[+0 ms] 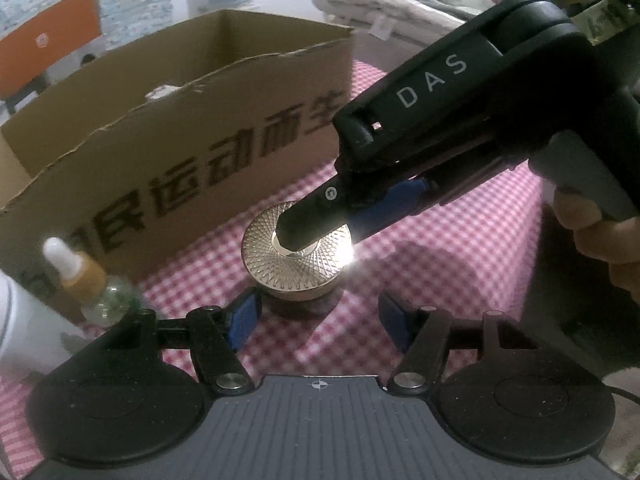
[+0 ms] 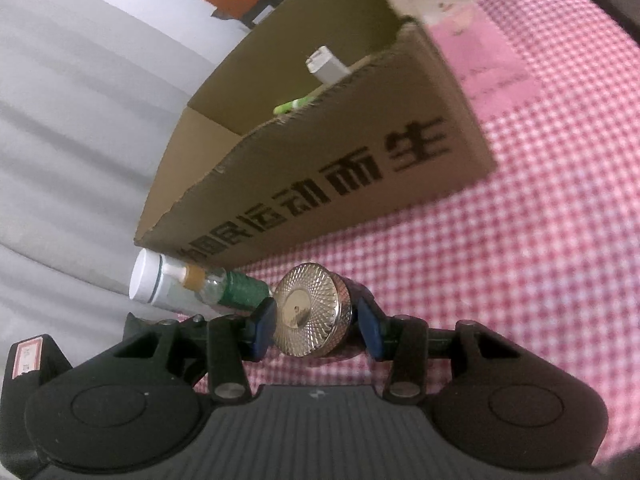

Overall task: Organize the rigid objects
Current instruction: 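Lift the gold-lidded jar with the right gripper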

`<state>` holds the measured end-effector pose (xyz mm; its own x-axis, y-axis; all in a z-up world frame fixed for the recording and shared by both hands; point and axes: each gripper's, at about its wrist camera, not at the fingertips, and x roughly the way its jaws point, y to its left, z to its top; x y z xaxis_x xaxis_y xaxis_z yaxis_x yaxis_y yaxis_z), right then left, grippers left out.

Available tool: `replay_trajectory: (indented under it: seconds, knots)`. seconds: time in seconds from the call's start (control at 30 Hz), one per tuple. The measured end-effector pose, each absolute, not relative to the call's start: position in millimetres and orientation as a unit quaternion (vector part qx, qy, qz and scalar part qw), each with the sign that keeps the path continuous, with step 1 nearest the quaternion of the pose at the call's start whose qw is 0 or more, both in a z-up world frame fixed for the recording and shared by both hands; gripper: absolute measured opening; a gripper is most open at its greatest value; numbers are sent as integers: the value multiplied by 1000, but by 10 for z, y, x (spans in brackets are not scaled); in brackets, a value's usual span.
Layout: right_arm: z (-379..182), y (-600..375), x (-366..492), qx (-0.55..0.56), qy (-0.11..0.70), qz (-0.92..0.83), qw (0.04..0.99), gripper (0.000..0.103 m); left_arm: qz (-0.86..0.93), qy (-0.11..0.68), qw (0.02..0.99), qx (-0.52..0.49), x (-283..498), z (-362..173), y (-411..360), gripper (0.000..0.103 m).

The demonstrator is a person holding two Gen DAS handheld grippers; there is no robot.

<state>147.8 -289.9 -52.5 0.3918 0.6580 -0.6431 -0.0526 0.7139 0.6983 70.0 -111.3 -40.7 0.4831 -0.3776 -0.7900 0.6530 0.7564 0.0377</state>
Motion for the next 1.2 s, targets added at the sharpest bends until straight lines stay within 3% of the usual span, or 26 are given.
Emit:
replay_trajectory:
  seconds: [0.47,0.67,1.2]
  knots:
    - [-582,-3083,1342,329,499,207,775,48,-289,397,845,212,766,-459,-1227,63]
    - [-661,-2977,1390,330,501,208,772,49,-287,395,846,215,798,-440,-1281,56]
    - [-654,-2986,1360,326,503,209,773,50,-269,412,846,208,834,-425,-1383,56]
